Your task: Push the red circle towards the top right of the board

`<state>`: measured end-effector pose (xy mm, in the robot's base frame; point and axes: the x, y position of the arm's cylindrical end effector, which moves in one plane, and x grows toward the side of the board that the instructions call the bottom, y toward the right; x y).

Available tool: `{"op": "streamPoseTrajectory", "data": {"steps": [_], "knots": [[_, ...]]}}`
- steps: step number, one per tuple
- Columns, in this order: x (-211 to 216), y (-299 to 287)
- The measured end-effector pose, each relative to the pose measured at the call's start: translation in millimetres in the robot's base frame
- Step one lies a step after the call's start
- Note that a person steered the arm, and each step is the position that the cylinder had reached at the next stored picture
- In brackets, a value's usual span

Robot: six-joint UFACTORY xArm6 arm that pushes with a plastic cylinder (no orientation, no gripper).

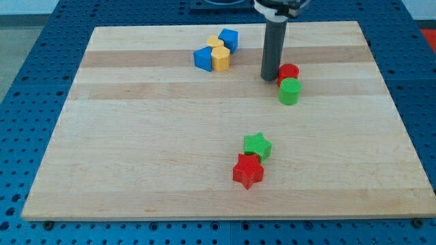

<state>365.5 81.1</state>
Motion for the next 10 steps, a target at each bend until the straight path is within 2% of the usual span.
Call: {"op": "streamPoseTrajectory", "data": {"steps": [3, 4, 5, 6, 8, 10], "knots": [[14, 49], [-4, 67], [0, 70], [51, 71], [3, 99], [-2, 102]]}}
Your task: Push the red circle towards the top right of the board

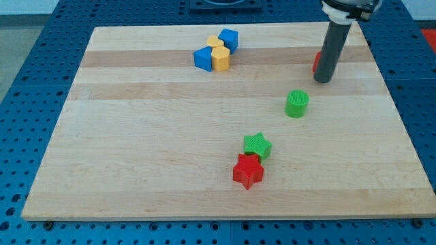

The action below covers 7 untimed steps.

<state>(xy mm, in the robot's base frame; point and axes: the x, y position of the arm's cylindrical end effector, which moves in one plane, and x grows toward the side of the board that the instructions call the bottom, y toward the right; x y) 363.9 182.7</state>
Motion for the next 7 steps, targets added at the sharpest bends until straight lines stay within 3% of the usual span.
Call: {"op": "streamPoseTrajectory", "data": {"steps": [3, 5, 7], "knots": [[-32, 21], [4, -5], [-42, -1]]}}
